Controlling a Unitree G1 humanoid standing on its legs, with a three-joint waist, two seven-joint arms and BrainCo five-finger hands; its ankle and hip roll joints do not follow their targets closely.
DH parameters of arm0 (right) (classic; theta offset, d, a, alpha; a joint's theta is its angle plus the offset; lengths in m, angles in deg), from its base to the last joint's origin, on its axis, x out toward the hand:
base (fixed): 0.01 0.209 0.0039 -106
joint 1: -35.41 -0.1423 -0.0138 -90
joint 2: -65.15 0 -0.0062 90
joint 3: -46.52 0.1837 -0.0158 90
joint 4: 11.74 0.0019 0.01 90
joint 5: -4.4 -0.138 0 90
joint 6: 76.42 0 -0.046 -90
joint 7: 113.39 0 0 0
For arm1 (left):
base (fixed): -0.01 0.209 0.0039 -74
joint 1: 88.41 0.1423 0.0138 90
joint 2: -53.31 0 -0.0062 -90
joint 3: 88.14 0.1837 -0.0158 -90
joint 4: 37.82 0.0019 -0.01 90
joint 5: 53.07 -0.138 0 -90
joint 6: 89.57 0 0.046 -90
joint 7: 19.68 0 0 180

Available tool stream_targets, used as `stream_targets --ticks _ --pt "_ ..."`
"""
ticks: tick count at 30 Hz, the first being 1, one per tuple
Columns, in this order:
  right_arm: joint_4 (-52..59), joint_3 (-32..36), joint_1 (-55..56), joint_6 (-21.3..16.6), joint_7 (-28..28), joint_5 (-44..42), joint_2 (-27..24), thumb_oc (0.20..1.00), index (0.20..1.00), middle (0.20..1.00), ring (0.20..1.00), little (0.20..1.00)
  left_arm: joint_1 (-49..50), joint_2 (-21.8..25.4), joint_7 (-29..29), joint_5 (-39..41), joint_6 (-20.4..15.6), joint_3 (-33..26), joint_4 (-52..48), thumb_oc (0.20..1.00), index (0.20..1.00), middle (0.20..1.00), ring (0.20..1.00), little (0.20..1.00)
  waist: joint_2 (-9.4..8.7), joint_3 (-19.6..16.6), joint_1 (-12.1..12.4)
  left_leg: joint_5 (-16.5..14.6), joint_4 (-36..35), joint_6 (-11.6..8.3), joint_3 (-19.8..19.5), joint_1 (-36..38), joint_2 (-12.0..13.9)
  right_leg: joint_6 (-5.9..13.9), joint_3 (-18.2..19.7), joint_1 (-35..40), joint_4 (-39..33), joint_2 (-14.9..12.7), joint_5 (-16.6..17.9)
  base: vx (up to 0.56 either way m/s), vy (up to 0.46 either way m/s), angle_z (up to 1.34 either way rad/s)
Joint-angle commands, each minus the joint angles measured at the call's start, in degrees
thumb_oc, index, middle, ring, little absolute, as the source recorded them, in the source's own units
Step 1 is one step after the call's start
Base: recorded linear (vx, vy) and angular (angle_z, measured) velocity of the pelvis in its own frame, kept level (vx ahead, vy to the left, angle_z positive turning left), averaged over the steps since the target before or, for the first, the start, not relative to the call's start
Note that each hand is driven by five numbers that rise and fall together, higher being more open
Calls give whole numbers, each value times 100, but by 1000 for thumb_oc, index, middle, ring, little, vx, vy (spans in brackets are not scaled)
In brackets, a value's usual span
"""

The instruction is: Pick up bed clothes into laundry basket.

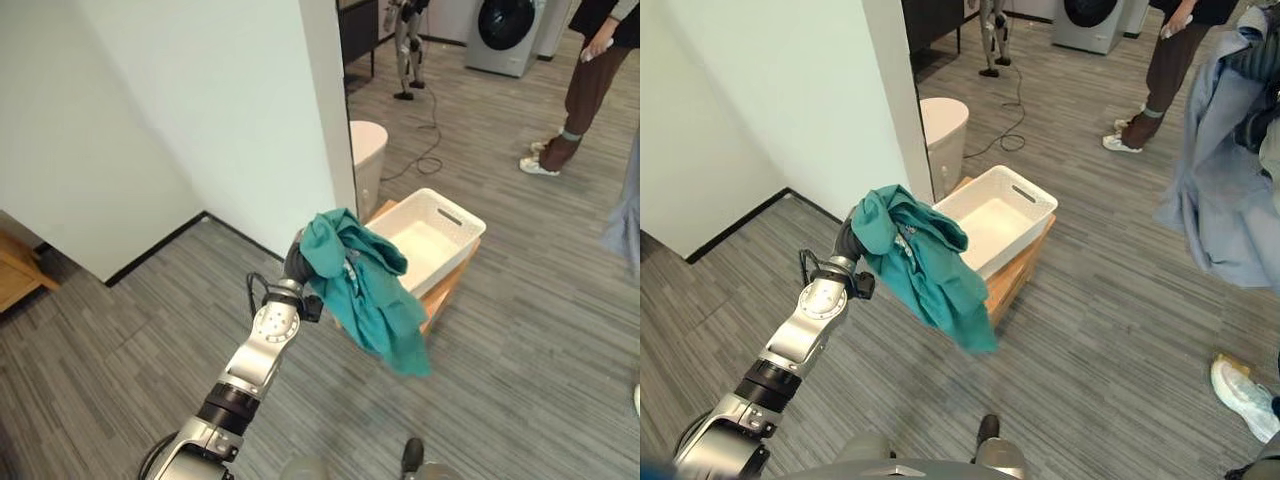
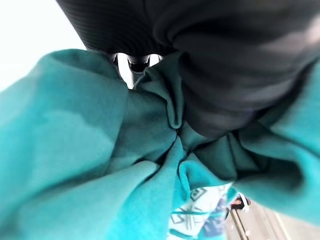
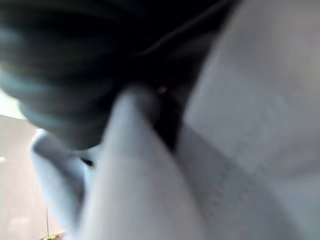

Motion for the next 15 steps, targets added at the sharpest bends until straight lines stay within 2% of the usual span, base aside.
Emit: stream_targets --ticks 1,3,7,15 --pt "287 -109 -396 -158 -211 -161 -626 200 200 200 200 200 36 109 -5 191 -420 23 -596 200 200 200 200 200 245 -277 221 -51 -1260 184 119 -27 -87 1107 379 94 76 -221 -497 80 56 20" --pt "388 131 -171 -166 -266 -204 -643 200 200 200 200 200 -10 42 22 306 -449 118 -604 200 200 200 200 200 361 -316 101 210 -1907 85 392 205 90 1112 196 152 76 -233 -587 50 35 15" --pt "492 609 300 -176 -339 -221 -628 200 200 200 200 200 64 -45 75 392 -411 274 -629 200 200 200 200 200 329 -377 19 355 -2238 83 432 378 166 1061 37 241 115 -222 -635 99 4 29" --pt "233 373 28 -85 -374 37 -582 200 200 200 200 200 255 -39 163 365 -375 429 -556 200 200 200 200 200 200 -391 129 383 -2471 52 416 475 145 1111 -29 274 91 -217 -634 78 -4 6"
